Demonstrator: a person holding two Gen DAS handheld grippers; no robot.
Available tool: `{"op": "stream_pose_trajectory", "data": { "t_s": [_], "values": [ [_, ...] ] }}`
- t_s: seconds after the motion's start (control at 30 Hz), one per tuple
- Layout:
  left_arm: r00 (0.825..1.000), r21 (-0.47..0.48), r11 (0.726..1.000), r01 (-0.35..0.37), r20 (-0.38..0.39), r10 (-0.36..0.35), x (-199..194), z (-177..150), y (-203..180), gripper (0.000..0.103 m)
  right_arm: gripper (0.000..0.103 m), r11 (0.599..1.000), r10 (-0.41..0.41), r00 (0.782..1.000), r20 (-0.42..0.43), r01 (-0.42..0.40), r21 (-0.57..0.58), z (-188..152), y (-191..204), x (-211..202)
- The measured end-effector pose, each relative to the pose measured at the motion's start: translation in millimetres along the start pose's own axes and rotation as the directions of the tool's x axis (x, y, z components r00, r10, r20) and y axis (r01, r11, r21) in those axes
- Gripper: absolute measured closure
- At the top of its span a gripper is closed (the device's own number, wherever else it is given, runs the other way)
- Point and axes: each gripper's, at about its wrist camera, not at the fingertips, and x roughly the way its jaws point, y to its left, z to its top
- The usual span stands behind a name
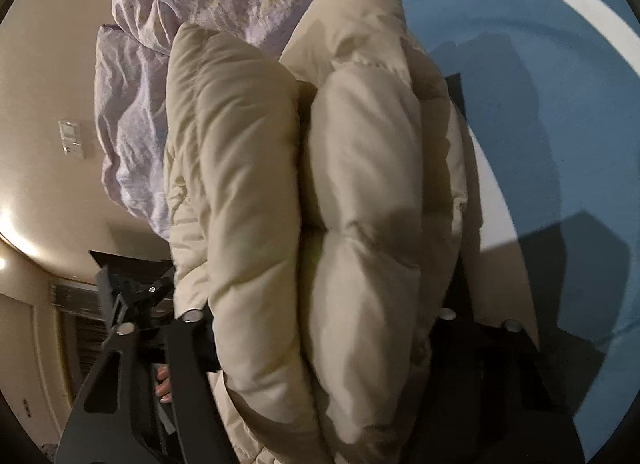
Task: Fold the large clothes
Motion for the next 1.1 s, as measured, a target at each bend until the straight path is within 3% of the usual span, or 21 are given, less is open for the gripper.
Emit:
{"op": "stream_pose_trajectory", "data": {
  "t_s": [0.17, 0.4, 0.57, 0.73, 0.8, 1.1],
  "values": [
    [0.997, -0.038, 0.998, 0.058, -0.038, -0.06, 11.1, 3.5, 7.0, 0.005, 0.05, 0.999, 0.038, 0.999, -0.006, -0.038, 0.005, 2.0, -4.6, 0.1],
    [0.986, -0.113, 0.983, 0.147, -0.059, -0.154, 21.9, 0.7, 16.5, 0.012, 0.053, 0.997, 0.079, 0.997, -0.009, -0.078, 0.025, 4.2, -15.8, 0.8],
    [0.975, -0.148, 0.968, 0.202, -0.06, -0.213, 24.6, -0.8, 20.8, 0.029, 0.055, 0.992, 0.116, 0.993, -0.008, -0.116, 0.042, 4.5, -24.8, 2.3],
    [0.973, -0.135, 0.965, 0.225, -0.026, -0.23, 12.7, 2.6, 20.6, 0.054, 0.061, 0.99, 0.139, 0.99, -0.01, -0.139, 0.027, 10.7, -19.1, 6.6],
    [0.973, -0.128, 0.965, 0.229, -0.007, -0.232, 4.8, 8.7, 21.5, 0.059, 0.063, 0.99, 0.143, 0.99, -0.014, -0.143, 0.017, 17.5, -10.5, 12.2],
    [0.975, -0.121, 0.97, 0.21, 0.101, -0.198, -30.6, 40.3, 40.0, 0.064, 0.067, 0.978, 0.194, 0.979, -0.07, -0.198, -0.059, 45.4, 31.3, 49.3]
  ]
}}
